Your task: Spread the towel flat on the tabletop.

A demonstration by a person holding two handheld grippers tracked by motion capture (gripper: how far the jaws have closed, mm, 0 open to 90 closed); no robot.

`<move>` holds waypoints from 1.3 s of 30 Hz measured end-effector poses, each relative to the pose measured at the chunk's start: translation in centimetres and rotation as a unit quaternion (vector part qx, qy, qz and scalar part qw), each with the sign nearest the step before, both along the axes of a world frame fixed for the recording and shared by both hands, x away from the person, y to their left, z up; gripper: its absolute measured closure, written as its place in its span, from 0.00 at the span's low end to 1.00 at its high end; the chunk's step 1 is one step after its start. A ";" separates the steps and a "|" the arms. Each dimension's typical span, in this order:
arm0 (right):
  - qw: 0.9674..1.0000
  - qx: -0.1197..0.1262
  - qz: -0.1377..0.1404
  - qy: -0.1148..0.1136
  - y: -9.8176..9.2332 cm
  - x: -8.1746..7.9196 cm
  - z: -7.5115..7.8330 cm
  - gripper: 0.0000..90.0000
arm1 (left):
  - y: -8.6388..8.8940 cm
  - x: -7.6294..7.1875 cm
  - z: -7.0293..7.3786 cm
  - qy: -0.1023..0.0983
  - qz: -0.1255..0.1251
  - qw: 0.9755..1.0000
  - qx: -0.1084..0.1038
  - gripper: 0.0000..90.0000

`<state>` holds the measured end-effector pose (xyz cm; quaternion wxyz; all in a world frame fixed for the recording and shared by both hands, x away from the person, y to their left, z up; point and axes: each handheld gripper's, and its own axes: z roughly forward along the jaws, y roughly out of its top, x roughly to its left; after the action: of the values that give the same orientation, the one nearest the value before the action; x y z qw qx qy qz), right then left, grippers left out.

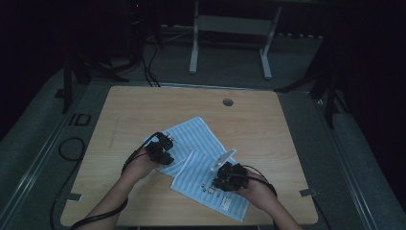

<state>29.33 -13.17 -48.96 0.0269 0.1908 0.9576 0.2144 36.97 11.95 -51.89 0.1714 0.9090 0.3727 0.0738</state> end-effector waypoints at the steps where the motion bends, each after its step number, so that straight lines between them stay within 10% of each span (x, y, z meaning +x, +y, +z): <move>1: 1.000 -0.018 0.004 0.006 0.8 0.1 -1.1 0.90 | -0.1 0.3 -0.4 0.004 -0.002 1.000 0.006 0.79; 7: 0.999 -0.048 0.005 0.017 1.0 0.7 -3.3 0.89 | 0.0 1.0 -0.6 0.005 0.000 1.000 -0.002 0.79; 21: 0.996 -0.082 0.026 0.026 -1.1 1.3 -3.0 0.88 | -0.2 4.1 -0.6 -0.002 0.003 1.000 -0.007 0.77; 39: 0.989 -0.089 0.104 0.049 -1.1 -5.6 -3.0 0.87 | -1.9 9.9 -0.3 -0.004 0.033 0.998 0.049 0.74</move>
<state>23.73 -14.27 -51.94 -0.0257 0.0970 0.9877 0.1202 46.86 10.01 -52.15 0.1253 0.9031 0.3980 0.1017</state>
